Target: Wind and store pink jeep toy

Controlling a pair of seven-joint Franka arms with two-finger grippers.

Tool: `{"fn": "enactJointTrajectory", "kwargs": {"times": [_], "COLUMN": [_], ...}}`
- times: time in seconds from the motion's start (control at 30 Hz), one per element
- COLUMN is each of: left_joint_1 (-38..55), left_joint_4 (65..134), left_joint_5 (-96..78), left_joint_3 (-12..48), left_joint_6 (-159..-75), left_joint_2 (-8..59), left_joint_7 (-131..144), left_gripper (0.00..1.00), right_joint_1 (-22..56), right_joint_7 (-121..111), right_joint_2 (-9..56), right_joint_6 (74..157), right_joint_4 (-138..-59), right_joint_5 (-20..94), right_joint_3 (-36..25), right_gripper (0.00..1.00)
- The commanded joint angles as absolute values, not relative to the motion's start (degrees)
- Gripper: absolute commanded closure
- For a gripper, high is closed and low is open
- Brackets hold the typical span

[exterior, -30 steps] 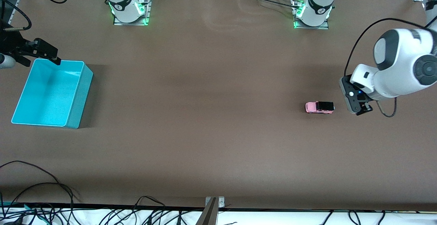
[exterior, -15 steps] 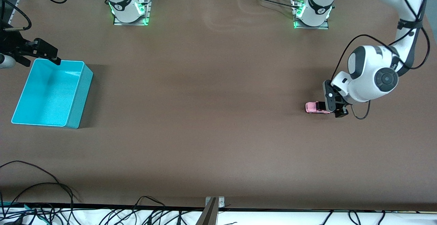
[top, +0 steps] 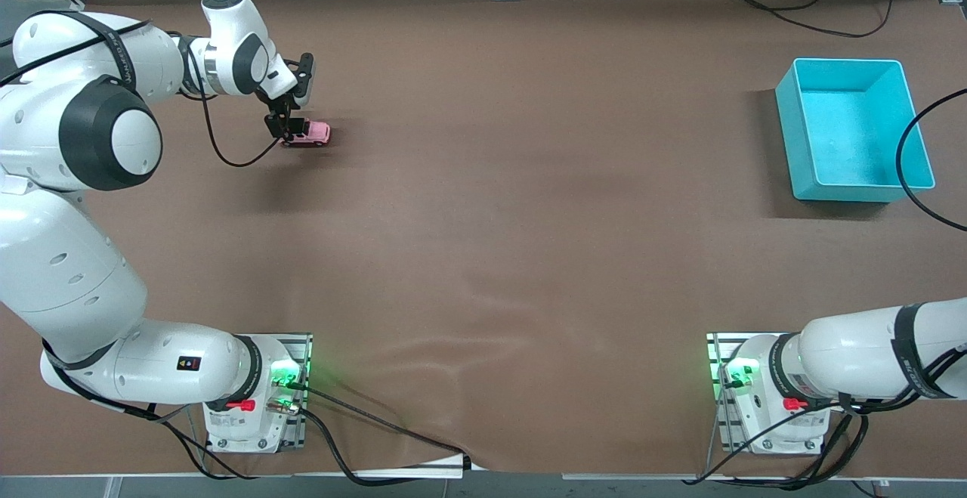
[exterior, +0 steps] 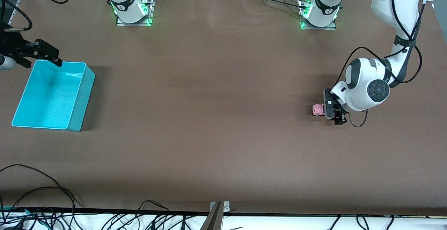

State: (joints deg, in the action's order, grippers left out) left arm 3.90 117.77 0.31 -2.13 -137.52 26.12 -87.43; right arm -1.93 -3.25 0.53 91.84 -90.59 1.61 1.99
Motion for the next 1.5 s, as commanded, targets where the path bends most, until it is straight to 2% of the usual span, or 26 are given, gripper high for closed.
{"fn": "enactJointTrajectory", "kwargs": {"times": [0.0,0.13,0.23,0.27,0.4,0.43,0.6,0.7,1.17,1.47], "left_joint_1": [4.2,4.2,4.2,4.2,4.2,4.1,4.2,4.2,3.3,-1.2], "left_joint_4": [117.2,117.2,117.3,117.3,117.4,117.5,117.5,117.5,117.4,117.1], "left_joint_5": [1.8,1.8,1.8,1.8,1.7,1.7,1.7,1.7,1.7,1.7], "left_joint_3": [-2.2,-2.2,-2.1,-2.0,-2.0,-2.0,-2.0,-2.0,-2.1,-2.2], "left_joint_6": [-138.6,-138.6,-138.6,-138.3,-137.5,-137.5,-137.5,-137.5,-137.3,-137.3], "left_joint_2": [26.7,26.7,26.9,26.9,26.9,26.9,27.0,27.0,28.7,29.2], "left_joint_7": [-88.4,-88.4,-88.6,-88.9,-90.2,-90.2,-90.3,-90.4,-92.1,-95.6], "left_gripper": [0.00,0.00,0.06,0.13,0.57,0.65,0.87,0.92,0.91,0.91], "right_joint_1": [-2.0,-2.0,-2.0,-2.0,-2.0,-2.0,-2.0,-2.0,-2.0,-2.0], "right_joint_7": [-3.9,-3.9,-3.9,-3.9,-3.9,-3.9,-3.9,-3.9,-3.9,-3.9], "right_joint_2": [1.0,0.9,0.9,1.0,0.9,0.9,1.0,0.9,1.0,0.9], "right_joint_6": [91.1,91.1,91.1,91.1,91.1,91.1,91.1,91.1,91.1,91.1], "right_joint_4": [-89.5,-89.5,-89.5,-89.5,-89.5,-89.5,-89.5,-89.5,-89.5,-89.5], "right_joint_5": [2.5,2.5,2.5,2.5,2.5,2.5,2.5,2.5,2.5,2.5], "right_joint_3": [1.8,1.8,1.8,1.8,1.8,1.8,1.8,1.8,1.8,1.8], "right_gripper": [0.00,0.00,0.00,0.00,0.00,0.00,0.00,0.00,0.00,0.00]}}
